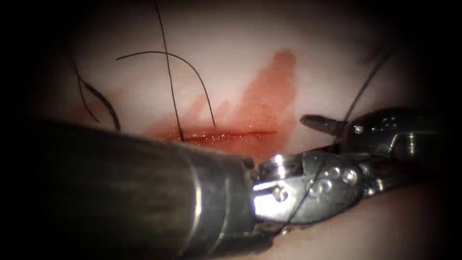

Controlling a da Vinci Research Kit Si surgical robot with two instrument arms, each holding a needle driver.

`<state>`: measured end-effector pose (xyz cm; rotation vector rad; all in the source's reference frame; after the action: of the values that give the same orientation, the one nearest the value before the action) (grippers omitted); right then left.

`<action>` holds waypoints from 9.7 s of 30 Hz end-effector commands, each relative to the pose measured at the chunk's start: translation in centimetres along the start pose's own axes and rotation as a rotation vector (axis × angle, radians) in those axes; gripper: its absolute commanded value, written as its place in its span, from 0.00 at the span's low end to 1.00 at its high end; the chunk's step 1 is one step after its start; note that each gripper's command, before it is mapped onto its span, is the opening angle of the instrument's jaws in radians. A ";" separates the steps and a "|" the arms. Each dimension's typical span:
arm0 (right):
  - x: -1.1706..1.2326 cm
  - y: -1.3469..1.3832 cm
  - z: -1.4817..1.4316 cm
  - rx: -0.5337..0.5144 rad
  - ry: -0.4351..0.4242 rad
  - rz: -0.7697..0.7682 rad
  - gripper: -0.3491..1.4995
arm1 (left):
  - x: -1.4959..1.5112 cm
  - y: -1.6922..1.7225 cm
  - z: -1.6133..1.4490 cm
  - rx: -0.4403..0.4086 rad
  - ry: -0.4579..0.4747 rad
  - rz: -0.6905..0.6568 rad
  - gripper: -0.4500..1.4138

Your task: Wound Closure

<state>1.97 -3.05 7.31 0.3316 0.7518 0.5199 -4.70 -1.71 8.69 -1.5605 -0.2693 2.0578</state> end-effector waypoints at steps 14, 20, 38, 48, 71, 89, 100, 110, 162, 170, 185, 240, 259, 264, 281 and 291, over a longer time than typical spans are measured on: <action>0.00 -0.05 0.03 0.007 0.009 0.002 0.83 | 0.37 -0.47 -0.99 0.071 0.016 -0.007 0.00; 0.16 -0.08 -0.13 0.040 0.077 0.027 0.83 | 0.25 -0.60 -1.17 0.086 0.012 -0.003 0.00; 0.94 -0.67 -0.07 0.267 0.301 0.050 0.82 | 0.06 -0.70 -1.28 0.090 0.031 0.009 0.00; 1.07 -0.79 0.13 0.293 0.349 0.114 0.80 | 0.07 -0.68 -1.27 0.089 0.031 0.009 0.00; 0.79 -0.66 0.26 0.260 0.299 0.109 0.00 | 0.25 -0.78 -1.24 0.064 0.038 -0.120 0.90; 0.25 -0.90 0.59 0.324 0.111 0.029 0.00 | 0.41 -0.81 -1.34 0.071 0.037 -0.136 0.91; 0.13 -1.01 0.56 0.384 0.059 -0.006 0.00 | 0.34 -0.88 -1.41 0.093 0.026 -0.155 0.77; 0.13 -1.22 0.63 0.450 0.035 -0.060 0.00 | 0.18 -0.99 -1.38 0.118 0.019 -0.155 0.75; 0.13 -1.20 0.65 0.445 0.033 -0.061 0.00 | 0.45 -0.86 -1.74 0.122 -0.025 -0.092 0.00; 0.13 -1.20 0.65 0.445 0.033 -0.061 0.00 | 0.50 -0.77 -1.91 0.119 -0.038 0.026 0.00; 0.43 -1.10 0.42 0.435 0.126 -0.010 0.86 | 0.62 -0.88 -1.95 0.130 -0.018 -0.172 0.00; 1.18 -0.97 0.40 0.392 0.426 0.029 0.00 | 0.11 -0.95 -1.35 0.016 0.204 -0.184 0.00; 1.22 -0.82 0.23 0.463 0.685 0.180 0.32 | -0.54 -1.11 -1.28 -0.018 0.241 -0.105 0.00; 1.23 -0.69 0.18 0.404 0.713 0.211 0.40 | -0.59 -1.06 -1.32 -0.028 0.243 -0.100 0.00; 1.06 -0.28 -0.01 0.161 0.809 0.370 0.58 | -0.60 -0.75 -1.40 -0.020 0.261 -0.103 0.00; 1.03 -0.27 0.15 0.100 0.752 0.373 0.48 | -0.42 -0.45 -1.42 -0.057 0.253 -0.116 0.00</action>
<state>2.74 -2.66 6.66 0.3631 1.4539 0.9935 -3.11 -1.75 8.73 -1.7775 -0.3165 1.7582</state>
